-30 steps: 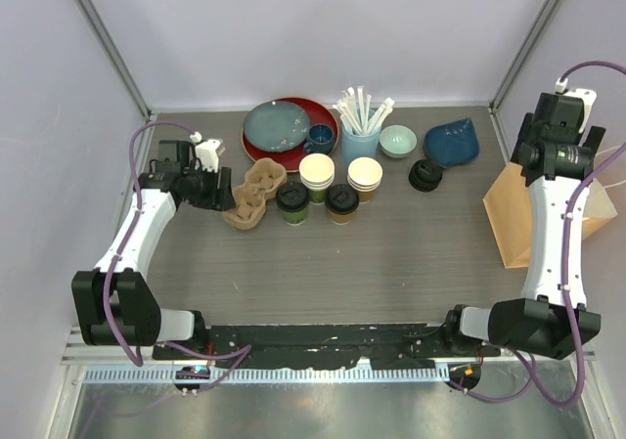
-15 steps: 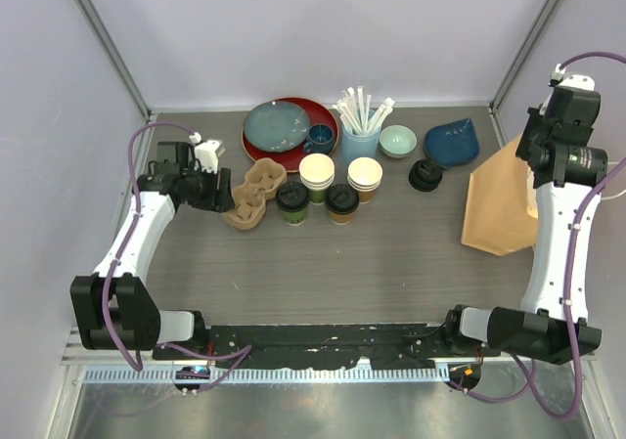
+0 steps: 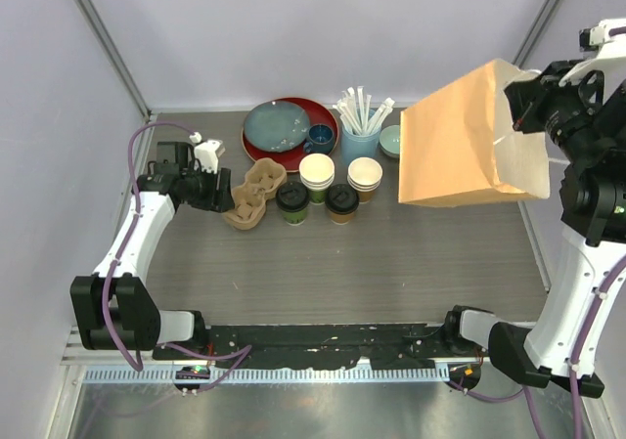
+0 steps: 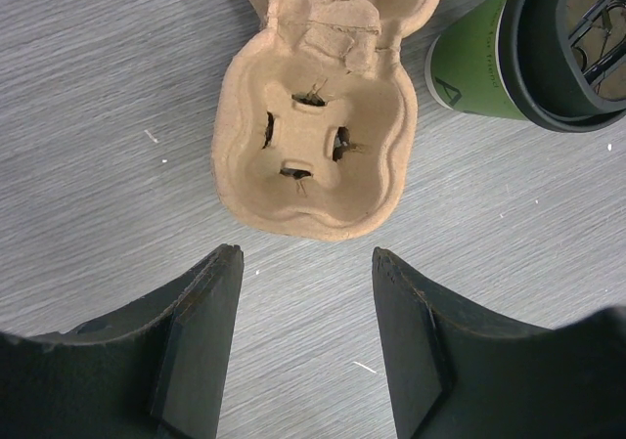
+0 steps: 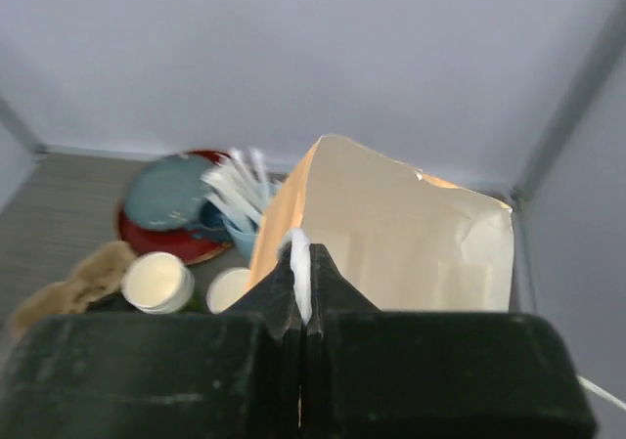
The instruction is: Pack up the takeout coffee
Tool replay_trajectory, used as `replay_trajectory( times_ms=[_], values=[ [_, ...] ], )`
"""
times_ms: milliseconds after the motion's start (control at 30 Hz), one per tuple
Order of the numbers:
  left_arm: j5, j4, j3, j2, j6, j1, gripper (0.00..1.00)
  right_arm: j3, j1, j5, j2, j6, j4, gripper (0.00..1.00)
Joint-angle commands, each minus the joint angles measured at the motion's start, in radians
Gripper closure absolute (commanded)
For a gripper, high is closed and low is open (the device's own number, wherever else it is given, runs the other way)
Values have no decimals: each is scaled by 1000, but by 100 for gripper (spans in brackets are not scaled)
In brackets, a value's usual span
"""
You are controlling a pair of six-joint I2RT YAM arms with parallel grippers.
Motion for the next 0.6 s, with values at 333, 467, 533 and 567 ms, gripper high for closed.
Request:
replay_trajectory(
  times_ms=[333, 467, 533, 567],
  values=[
    [19, 6, 36, -9, 8, 6, 40, -134, 61, -890, -10, 832, 1165, 99],
    [17, -17, 67, 9, 3, 6, 41, 12, 366, -792, 83, 447, 775, 99],
    [9, -29, 85, 14, 3, 6, 41, 137, 506, -621, 209, 245, 402, 99],
    [5, -32, 91, 11, 5, 6, 41, 260, 610, -567, 246, 179, 307, 99]
  ],
)
